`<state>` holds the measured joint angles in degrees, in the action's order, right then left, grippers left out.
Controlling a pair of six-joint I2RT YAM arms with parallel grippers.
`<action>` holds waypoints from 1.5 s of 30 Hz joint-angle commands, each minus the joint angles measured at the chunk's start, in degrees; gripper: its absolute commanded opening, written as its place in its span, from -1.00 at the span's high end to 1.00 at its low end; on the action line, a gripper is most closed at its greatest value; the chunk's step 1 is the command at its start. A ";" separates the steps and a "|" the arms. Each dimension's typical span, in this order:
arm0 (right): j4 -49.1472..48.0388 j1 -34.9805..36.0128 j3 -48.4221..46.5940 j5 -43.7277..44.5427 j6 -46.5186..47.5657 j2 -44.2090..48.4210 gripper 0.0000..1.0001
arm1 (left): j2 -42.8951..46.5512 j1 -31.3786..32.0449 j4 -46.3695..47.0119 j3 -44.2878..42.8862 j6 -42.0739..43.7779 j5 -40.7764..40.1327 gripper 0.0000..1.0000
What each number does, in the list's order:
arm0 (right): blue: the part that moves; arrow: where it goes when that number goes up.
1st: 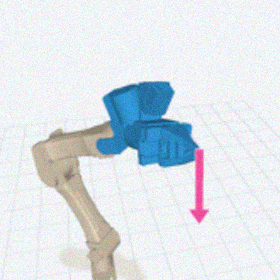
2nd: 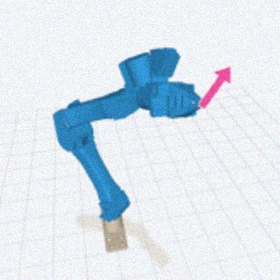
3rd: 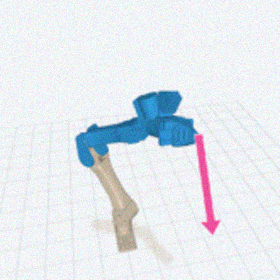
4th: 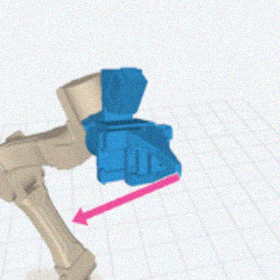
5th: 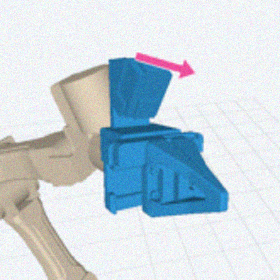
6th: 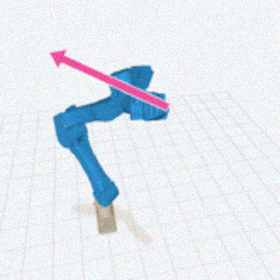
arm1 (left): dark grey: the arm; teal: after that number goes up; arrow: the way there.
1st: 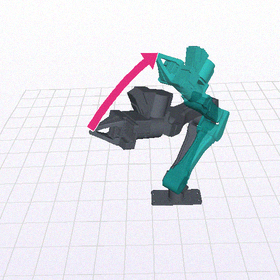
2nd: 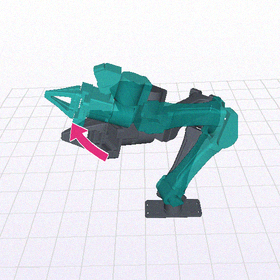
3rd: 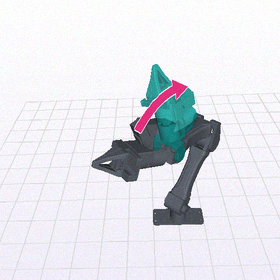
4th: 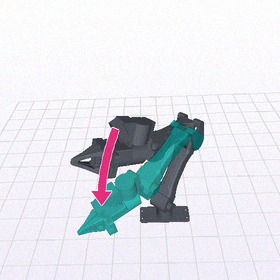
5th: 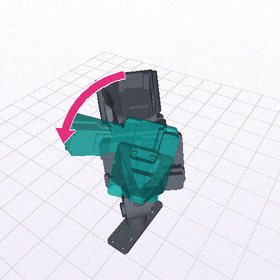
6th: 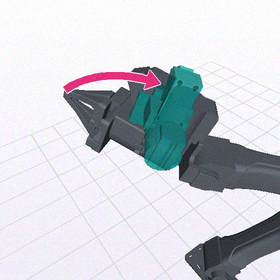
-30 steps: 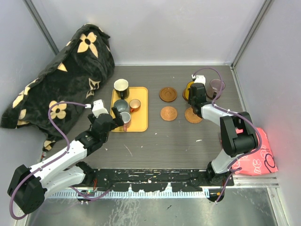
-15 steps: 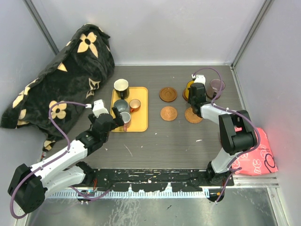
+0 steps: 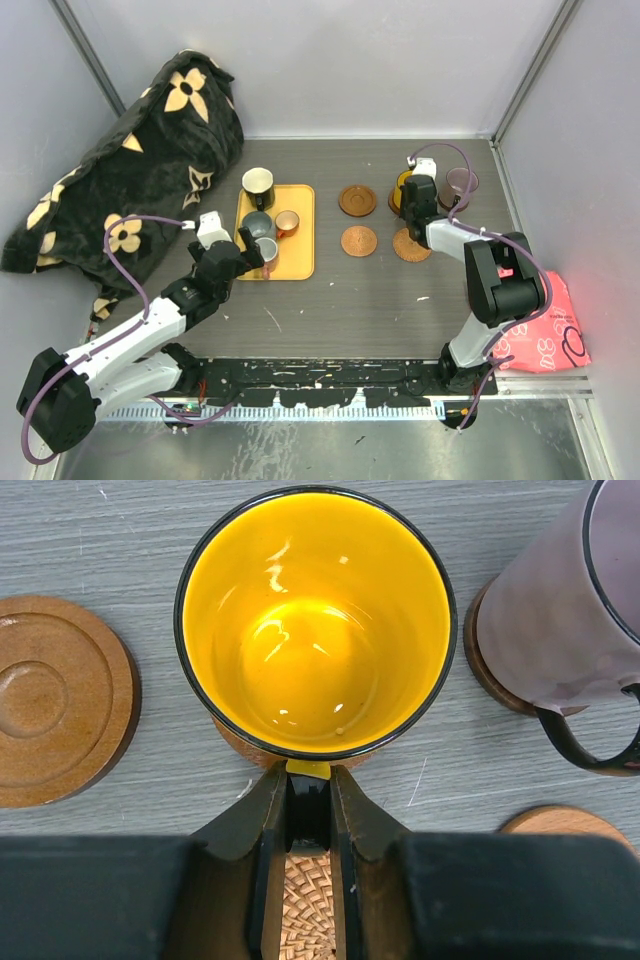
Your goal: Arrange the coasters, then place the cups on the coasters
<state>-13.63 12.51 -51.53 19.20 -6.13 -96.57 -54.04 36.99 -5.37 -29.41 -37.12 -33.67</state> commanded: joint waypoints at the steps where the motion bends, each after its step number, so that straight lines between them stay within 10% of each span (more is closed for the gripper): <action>1: -2.68 -0.37 -3.50 1.45 -0.16 -0.09 0.83 | 0.29 -0.34 3.29 -0.62 -0.86 -0.29 -0.96; 45: 1.96 -0.61 -1.90 3.87 -6.00 7.69 0.05 | 0.44 -0.35 3.17 -0.63 -1.02 -0.52 -0.96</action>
<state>-11.20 12.14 -52.95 21.56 -9.26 -95.46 -54.15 36.99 -5.37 -29.41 -37.15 -33.58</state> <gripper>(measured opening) 0.473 0.982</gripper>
